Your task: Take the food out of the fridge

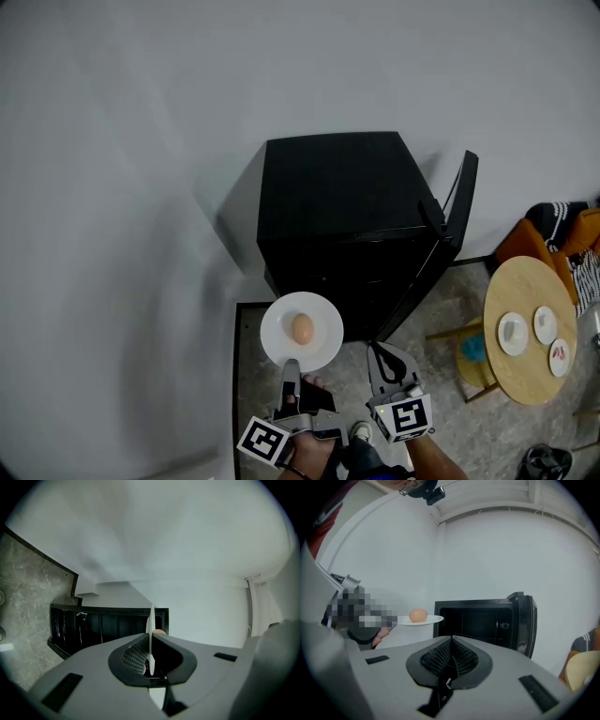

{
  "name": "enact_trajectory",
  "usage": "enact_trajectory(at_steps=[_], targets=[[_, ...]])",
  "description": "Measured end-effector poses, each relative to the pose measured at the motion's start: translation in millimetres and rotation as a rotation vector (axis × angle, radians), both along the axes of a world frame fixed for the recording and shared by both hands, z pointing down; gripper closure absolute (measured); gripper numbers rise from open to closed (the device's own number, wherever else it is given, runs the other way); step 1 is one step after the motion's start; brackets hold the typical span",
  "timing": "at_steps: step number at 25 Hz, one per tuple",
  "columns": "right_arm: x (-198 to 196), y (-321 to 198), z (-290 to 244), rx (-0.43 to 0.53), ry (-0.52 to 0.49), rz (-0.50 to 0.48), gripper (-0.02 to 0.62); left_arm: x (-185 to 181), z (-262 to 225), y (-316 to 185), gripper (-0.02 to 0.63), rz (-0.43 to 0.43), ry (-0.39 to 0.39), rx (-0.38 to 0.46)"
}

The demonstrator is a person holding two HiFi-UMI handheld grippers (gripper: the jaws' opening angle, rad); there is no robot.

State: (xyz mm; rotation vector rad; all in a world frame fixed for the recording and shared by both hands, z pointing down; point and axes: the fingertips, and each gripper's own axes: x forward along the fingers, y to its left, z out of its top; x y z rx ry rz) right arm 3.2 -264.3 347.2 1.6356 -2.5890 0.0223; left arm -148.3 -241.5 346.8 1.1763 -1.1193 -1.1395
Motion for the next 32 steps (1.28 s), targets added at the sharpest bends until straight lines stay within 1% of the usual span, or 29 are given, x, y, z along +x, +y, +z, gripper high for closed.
enact_trajectory(at_steps=[3,7,8,9,12,13,20,26,29,32], targets=[[2,4,-8,-0.053,0.024,0.005,0.574,2,-8,4,0.583,0.012,0.004,0.0],[1,6,-28,0.029,-0.017,-0.008,0.574,6,-15,8,0.583,0.026,0.007,-0.007],[0,7,-33,0.037,-0.021,-0.011,0.574,6,-18,9,0.583,0.03,0.007,-0.006],[1,7,-37,0.032,-0.021,-0.013,0.574,7,-20,9,0.583,0.033,0.006,-0.006],[6,11,-40,-0.03,-0.006,-0.008,0.574,7,-25,13,0.583,0.038,-0.002,-0.008],[8,12,-43,-0.031,-0.005,-0.008,0.574,8,-27,14,0.583,0.041,-0.004,-0.009],[9,21,-71,0.006,-0.024,-0.022,0.574,9,-40,23,0.583,0.061,-0.016,0.001],[6,29,-84,0.006,-0.01,-0.031,0.574,8,-47,32,0.583,0.068,-0.019,0.002],[3,31,-87,0.016,-0.02,-0.06,0.574,9,-46,31,0.583,0.073,-0.023,0.003],[2,34,-92,0.033,-0.026,-0.07,0.574,11,-47,32,0.583,0.078,-0.031,0.009]])
